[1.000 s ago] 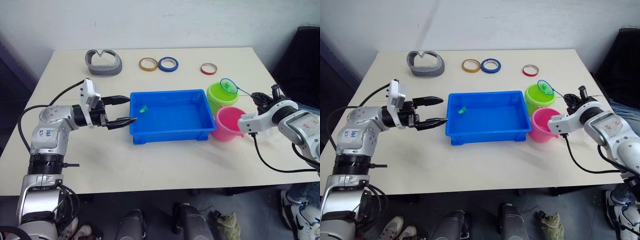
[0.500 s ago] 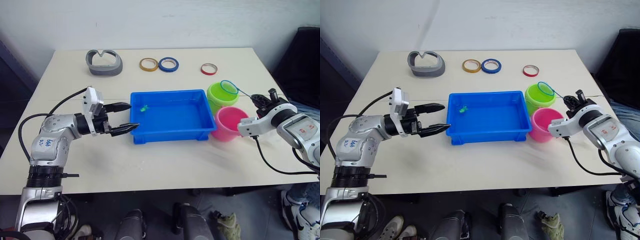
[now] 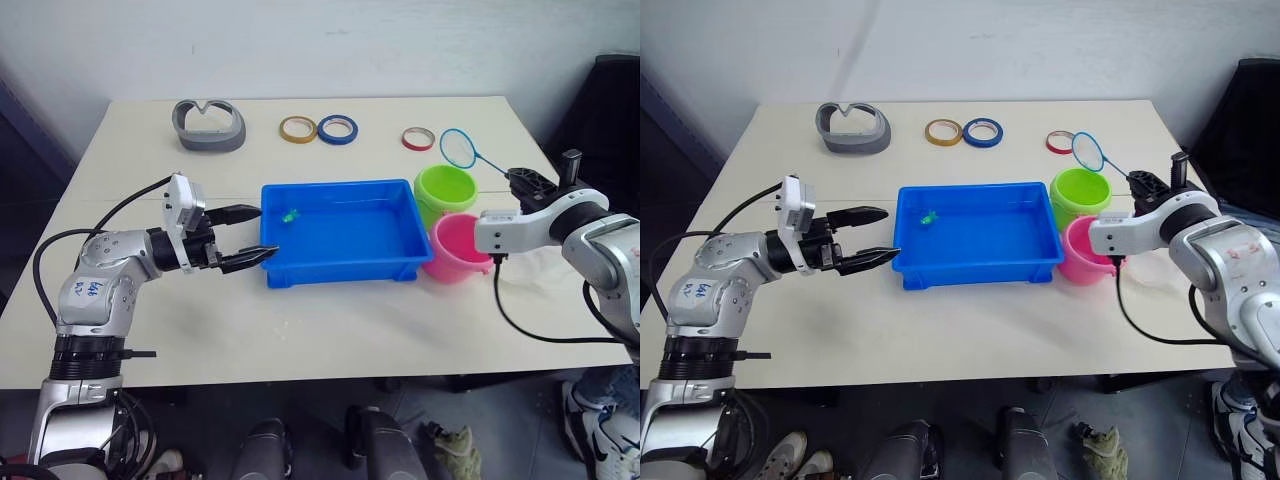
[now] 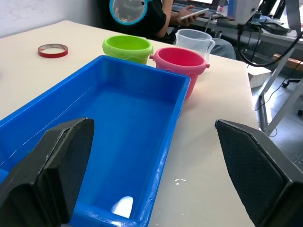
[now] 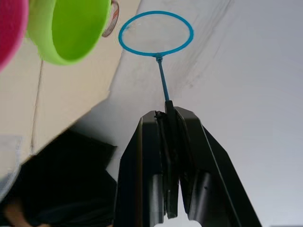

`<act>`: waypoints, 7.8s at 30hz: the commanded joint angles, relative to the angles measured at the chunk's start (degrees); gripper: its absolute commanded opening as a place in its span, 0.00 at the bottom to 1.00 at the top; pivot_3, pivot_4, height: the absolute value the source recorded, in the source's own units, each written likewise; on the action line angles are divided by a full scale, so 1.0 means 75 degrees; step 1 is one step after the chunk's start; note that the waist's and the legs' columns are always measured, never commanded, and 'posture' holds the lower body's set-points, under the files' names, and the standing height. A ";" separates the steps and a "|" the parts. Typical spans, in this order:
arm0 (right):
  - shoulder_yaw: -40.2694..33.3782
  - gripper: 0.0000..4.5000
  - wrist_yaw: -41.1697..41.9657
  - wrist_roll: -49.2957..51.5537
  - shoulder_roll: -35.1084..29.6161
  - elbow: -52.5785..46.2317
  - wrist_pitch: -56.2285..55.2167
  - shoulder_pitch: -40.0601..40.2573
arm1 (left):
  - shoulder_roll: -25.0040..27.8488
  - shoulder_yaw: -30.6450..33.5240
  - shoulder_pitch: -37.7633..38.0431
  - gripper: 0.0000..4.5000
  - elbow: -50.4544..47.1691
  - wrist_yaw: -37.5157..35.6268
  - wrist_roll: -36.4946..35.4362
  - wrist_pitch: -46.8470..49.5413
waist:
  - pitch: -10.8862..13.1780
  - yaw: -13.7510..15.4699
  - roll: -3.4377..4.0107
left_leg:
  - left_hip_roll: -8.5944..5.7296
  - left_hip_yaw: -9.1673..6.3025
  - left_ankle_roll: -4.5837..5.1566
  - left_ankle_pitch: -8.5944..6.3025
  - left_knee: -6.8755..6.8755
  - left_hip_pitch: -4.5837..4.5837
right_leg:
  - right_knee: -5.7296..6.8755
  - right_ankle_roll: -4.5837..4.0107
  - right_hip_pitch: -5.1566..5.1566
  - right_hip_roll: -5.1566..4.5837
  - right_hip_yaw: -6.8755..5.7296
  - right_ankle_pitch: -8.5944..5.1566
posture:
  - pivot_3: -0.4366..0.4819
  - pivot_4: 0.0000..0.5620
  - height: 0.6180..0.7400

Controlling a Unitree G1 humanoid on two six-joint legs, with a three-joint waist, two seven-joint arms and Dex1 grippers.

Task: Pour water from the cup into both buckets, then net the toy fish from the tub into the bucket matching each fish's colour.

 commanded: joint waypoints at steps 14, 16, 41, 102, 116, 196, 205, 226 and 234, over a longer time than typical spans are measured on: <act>0.0595 0.00 0.2172 0.2954 0.1790 -0.2797 0.4972 -0.0730 | 0.0224 0.0328 0.0306 0.99 -0.0556 0.0068 -0.0168 0.0136 | 0.0000 -0.0012 0.0000 | -0.0003 -0.0017 0.0013 -0.0010 0.0038 -0.0004 | 0.0033 -0.0002 0.0001 -0.0013 -0.0005 -0.0001 | 0.48 0.27 0.78; 0.0899 0.00 0.1980 0.2923 0.1846 -0.2653 0.5151 -0.0803 | 0.0252 0.0380 0.0470 0.99 -0.0707 0.0152 -0.0177 0.0172 | 0.0000 -0.0026 0.0000 | 0.0000 -0.0017 0.0009 -0.0012 0.0037 -0.0003 | 0.0034 -0.0005 0.0000 -0.0013 0.0006 -0.0003 | 0.48 0.27 0.78; 0.2621 0.00 -0.0427 0.3467 0.4290 0.0150 0.6655 -0.1939 | 0.0642 0.1303 0.1770 0.99 -0.1709 0.1009 -0.0343 0.0300 | -0.0001 -0.0107 -0.0001 | 0.0002 -0.0038 -0.0002 -0.0019 0.0027 -0.0007 | 0.0035 -0.0020 -0.0004 -0.0018 0.0041 -0.0011 | 0.48 0.27 0.78; 0.0132 0.00 -0.0563 0.7680 0.2542 -0.2578 0.7698 -0.1546 | 0.0252 0.0245 0.0382 0.99 -0.0577 0.0514 -0.0333 -0.0084 | 0.0001 -0.0181 0.0001 | 0.0003 -0.0062 -0.0013 -0.0019 -0.0067 -0.0020 | -0.0040 -0.0023 -0.0013 -0.0017 0.0013 -0.0012 | 0.48 0.27 0.78; -0.1622 0.00 -0.0778 0.7439 0.0626 -0.0924 0.6542 -0.0983 | -0.0127 -0.0186 -0.0257 0.99 0.0041 0.0251 -0.0117 -0.0387 | 0.0001 -0.0035 0.0001 | 0.0002 -0.0048 -0.0007 -0.0018 -0.0067 -0.0017 | -0.0046 -0.0021 -0.0011 -0.0012 0.0020 -0.0011 | 0.48 0.27 0.78; 0.2775 0.00 0.3101 0.6991 0.2842 0.2821 0.0112 -0.0748 | 0.1638 -0.0752 0.1014 0.99 -0.2045 -0.0306 -0.0017 0.1147 | -0.0002 -0.0005 -0.0005 | -0.0001 -0.0033 -0.0005 -0.0005 -0.0044 0.0000 | -0.0027 -0.0013 0.0001 -0.0008 0.0031 -0.0007 | 0.48 0.27 0.78; 0.2553 0.09 0.3323 0.6805 0.2611 0.3429 -0.0115 -0.0857 | 0.1677 -0.0686 0.1100 1.00 -0.2006 -0.0309 0.0053 0.0991 | -0.0003 -0.0010 -0.0005 | 0.0000 -0.0036 -0.0006 -0.0005 -0.0044 0.0000 | -0.0026 -0.0013 0.0001 -0.0011 0.0037 -0.0007 | 0.48 0.27 0.78; -0.0611 0.99 0.2174 0.8838 0.0826 -0.2194 0.3206 0.3083 | 0.1879 0.0551 0.3308 1.00 -0.2807 0.0194 -0.0268 0.1493 | -0.0003 0.0020 -0.0004 | 0.0010 -0.0049 0.0001 -0.0021 -0.0053 0.0013 | -0.0030 -0.0019 0.0011 -0.0015 0.0038 -0.0010 | 0.48 0.27 0.78; -0.1598 0.99 0.1705 0.8917 0.0872 -0.2426 0.3306 0.4979 | 0.1731 0.1192 0.5195 1.00 -0.2489 0.0264 -0.0091 0.1232 | -0.0007 0.0027 0.0000 | 0.0014 -0.0064 0.0018 -0.0041 -0.0064 0.0021 | -0.0038 -0.0044 0.0017 -0.0023 0.0033 -0.0012 | 0.48 0.27 0.78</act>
